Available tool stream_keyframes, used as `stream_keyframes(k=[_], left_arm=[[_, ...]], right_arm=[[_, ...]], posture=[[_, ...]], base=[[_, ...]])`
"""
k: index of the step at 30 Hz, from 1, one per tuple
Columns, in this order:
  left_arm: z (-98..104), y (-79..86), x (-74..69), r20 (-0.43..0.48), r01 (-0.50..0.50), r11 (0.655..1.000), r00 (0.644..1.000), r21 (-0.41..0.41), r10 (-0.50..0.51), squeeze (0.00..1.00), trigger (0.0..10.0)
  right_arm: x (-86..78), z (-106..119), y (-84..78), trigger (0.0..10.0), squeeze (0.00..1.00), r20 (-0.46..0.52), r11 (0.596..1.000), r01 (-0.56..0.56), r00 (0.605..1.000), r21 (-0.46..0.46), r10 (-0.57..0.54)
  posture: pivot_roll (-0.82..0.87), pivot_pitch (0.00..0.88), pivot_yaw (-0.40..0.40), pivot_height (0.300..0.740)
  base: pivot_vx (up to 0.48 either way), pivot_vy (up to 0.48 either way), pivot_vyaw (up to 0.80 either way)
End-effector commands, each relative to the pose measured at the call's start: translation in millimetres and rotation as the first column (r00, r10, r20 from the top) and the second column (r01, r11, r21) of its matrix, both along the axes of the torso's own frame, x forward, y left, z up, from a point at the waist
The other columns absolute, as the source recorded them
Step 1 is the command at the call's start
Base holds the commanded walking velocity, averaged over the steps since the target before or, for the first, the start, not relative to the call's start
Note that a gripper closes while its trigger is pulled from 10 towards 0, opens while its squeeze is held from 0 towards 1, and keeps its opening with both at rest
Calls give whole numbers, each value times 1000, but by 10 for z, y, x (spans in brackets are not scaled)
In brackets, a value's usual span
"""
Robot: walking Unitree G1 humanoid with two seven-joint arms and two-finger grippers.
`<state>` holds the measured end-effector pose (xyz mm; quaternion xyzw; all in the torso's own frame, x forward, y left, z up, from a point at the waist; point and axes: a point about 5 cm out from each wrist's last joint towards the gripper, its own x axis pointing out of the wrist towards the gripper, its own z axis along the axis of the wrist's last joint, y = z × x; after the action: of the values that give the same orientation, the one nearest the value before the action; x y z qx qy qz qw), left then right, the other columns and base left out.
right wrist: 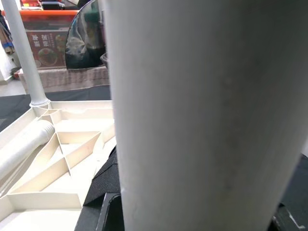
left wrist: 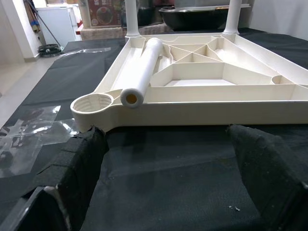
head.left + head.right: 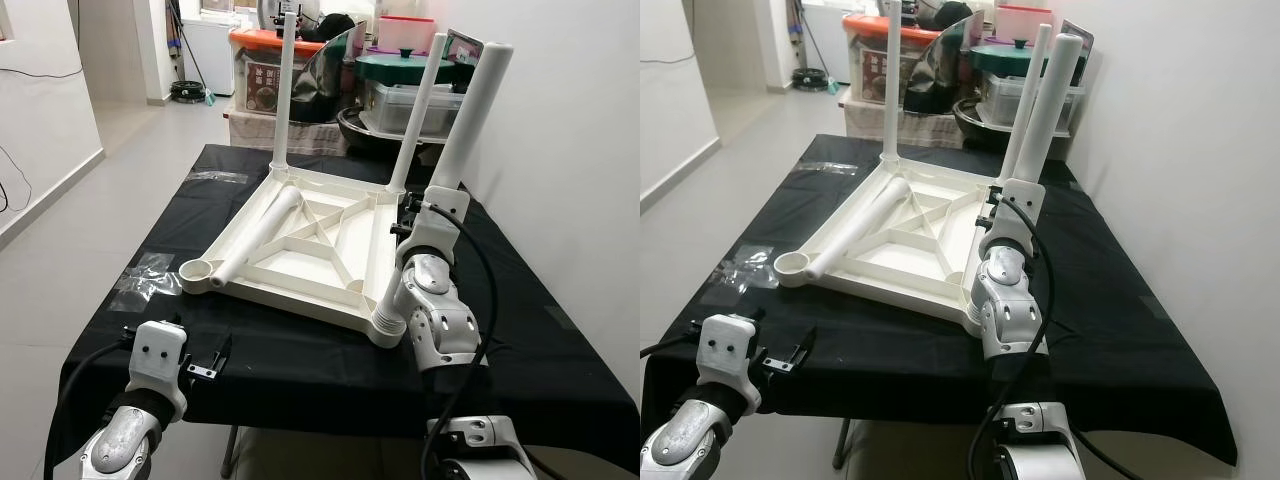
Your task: Building children table
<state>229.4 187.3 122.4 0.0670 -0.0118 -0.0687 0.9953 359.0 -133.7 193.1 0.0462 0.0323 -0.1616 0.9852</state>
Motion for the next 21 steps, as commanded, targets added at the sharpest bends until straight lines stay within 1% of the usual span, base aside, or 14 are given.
stream_keyframes(k=[1, 21], left_arm=[[-9, -26, 7, 1, 12, 1000, 1000, 4, -12, 0, 10000], [-25, -45, 5, -4, 22, 1000, 1000, 6, -22, 0, 10000]], right_arm=[[-90, -505, -106, 10000, 0, -232, 999, 34, 972, 27, -27], [-115, -435, -93, 10000, 0, -222, 998, 19, 975, 68, -3]], posture=[[42, 0, -98, 740], [36, 0, -100, 740]], base=[[0, 0, 0], [0, 0, 0]])
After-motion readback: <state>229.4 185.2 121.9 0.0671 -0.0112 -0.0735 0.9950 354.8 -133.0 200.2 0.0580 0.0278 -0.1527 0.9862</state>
